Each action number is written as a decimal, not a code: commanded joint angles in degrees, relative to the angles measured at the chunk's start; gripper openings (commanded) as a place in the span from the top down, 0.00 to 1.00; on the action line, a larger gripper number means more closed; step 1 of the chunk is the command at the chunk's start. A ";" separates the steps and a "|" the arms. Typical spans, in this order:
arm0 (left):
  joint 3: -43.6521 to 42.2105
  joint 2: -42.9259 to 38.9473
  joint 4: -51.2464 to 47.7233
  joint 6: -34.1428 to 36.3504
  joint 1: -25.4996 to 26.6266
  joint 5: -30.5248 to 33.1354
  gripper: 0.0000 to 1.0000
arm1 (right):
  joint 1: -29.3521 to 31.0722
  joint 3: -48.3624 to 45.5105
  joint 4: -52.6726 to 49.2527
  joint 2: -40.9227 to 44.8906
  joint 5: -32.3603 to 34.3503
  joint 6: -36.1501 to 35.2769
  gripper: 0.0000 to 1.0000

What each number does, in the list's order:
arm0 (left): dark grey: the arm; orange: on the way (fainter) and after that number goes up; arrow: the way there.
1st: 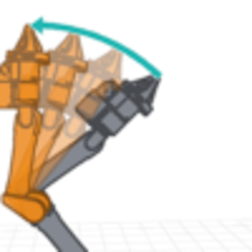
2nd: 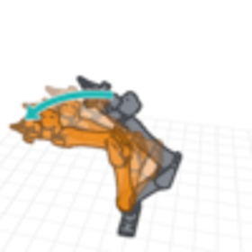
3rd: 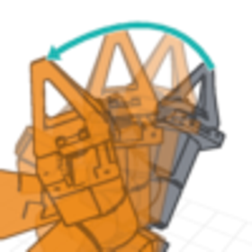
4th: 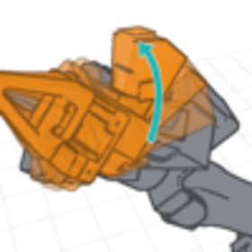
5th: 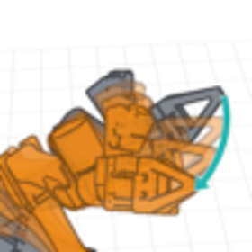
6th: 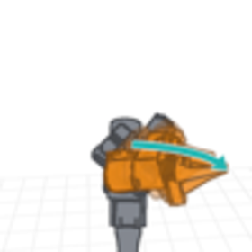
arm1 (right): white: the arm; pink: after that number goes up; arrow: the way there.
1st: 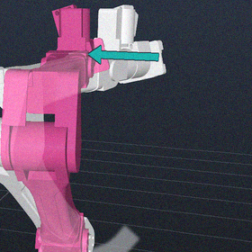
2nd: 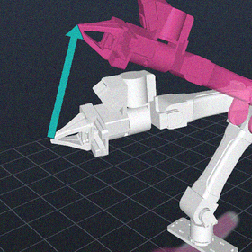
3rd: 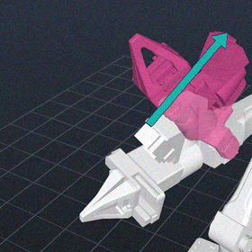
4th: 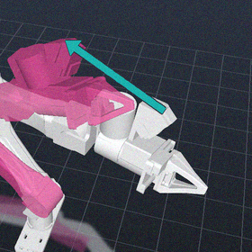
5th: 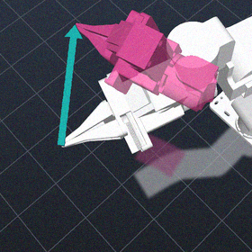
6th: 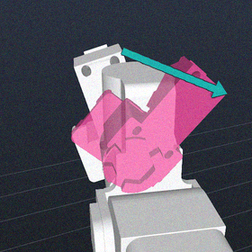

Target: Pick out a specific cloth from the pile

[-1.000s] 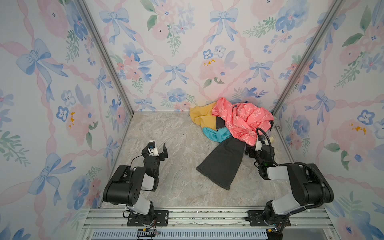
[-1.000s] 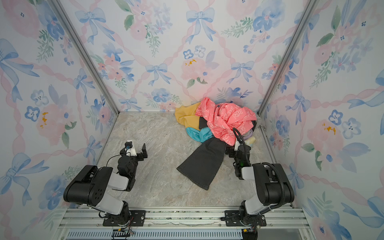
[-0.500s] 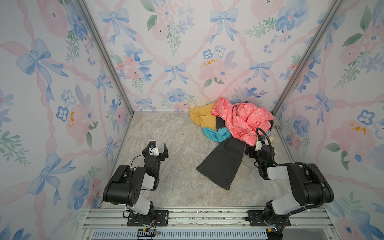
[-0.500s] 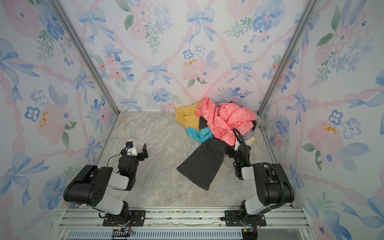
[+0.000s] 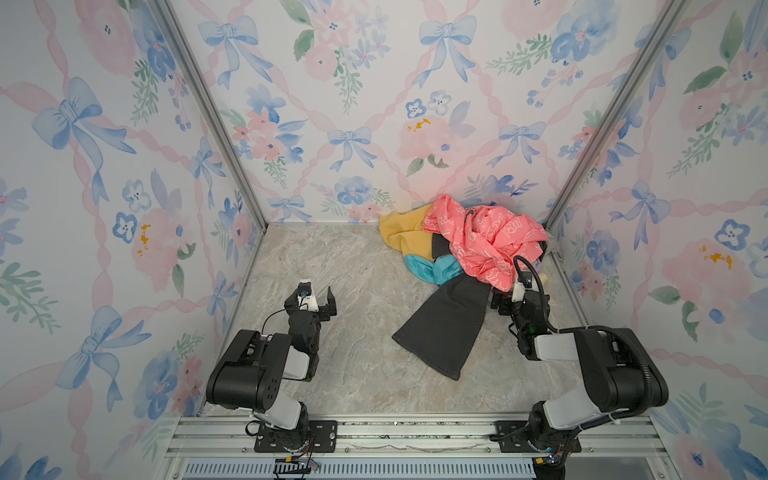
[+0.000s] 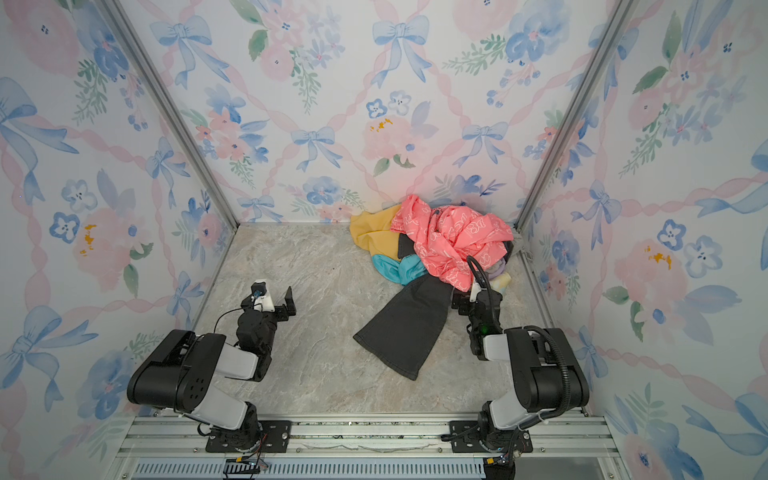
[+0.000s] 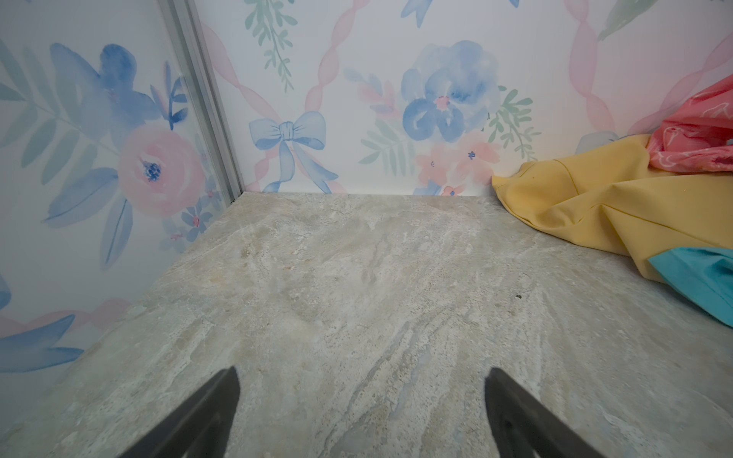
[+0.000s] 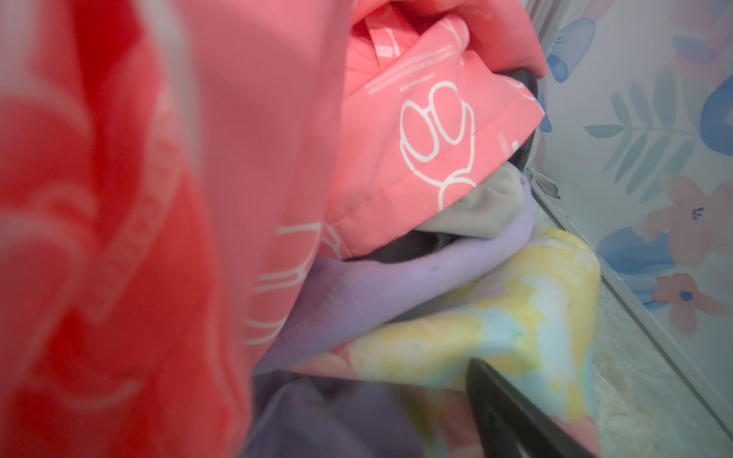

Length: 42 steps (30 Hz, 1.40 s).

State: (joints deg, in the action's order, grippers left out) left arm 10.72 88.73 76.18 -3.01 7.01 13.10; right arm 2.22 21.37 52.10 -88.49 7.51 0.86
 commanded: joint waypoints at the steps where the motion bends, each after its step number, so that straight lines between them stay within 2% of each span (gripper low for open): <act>1: -0.23 -0.68 0.55 -0.07 0.38 1.12 0.02 | -0.80 -1.73 3.57 1.21 0.59 1.59 0.03; 9: -0.98 -1.63 1.21 0.33 1.08 1.99 0.02 | -1.71 -4.89 7.57 3.30 2.28 3.28 0.03; 12: -0.15 -2.26 -0.57 0.71 1.54 2.57 0.02 | -2.77 -5.10 4.90 6.62 2.68 4.60 0.03; 14: 0.78 -3.85 -3.25 0.76 1.96 3.69 0.02 | -3.09 -4.52 -0.37 10.20 3.85 4.84 0.03; 16: 3.72 -6.58 -11.39 0.32 1.96 3.78 0.02 | -3.31 -4.23 -5.66 14.08 4.52 5.22 0.03; 21: 12.22 -8.05 -26.98 0.53 4.77 7.59 0.02 | -3.10 -5.00 -11.55 19.48 7.67 6.03 0.03; 23: 15.26 -8.87 -31.64 -1.68 5.50 8.08 0.02 | -2.89 -4.28 -15.32 22.17 8.62 5.92 0.03; 26: 17.84 -10.86 -35.09 -5.57 6.28 6.24 0.02 | -2.83 -3.87 -20.04 26.90 9.19 6.40 0.03; 32: 21.56 -14.07 -40.53 -8.69 9.96 5.13 0.02 | -2.88 -1.10 -33.78 37.61 9.84 7.75 0.03; 38: 23.97 -15.20 -43.46 -12.60 12.38 2.32 0.02 | -2.76 9.16 -54.89 39.80 11.83 12.26 0.03; 42: 24.97 -15.43 -44.60 -14.46 13.16 0.53 0.02 | -2.41 14.49 -65.34 41.15 13.68 14.52 0.03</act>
State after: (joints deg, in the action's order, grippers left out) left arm 34.22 74.41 33.85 -14.57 19.73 15.79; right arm -0.64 32.21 0.16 -48.75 18.41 12.23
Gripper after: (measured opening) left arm 0.980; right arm 0.970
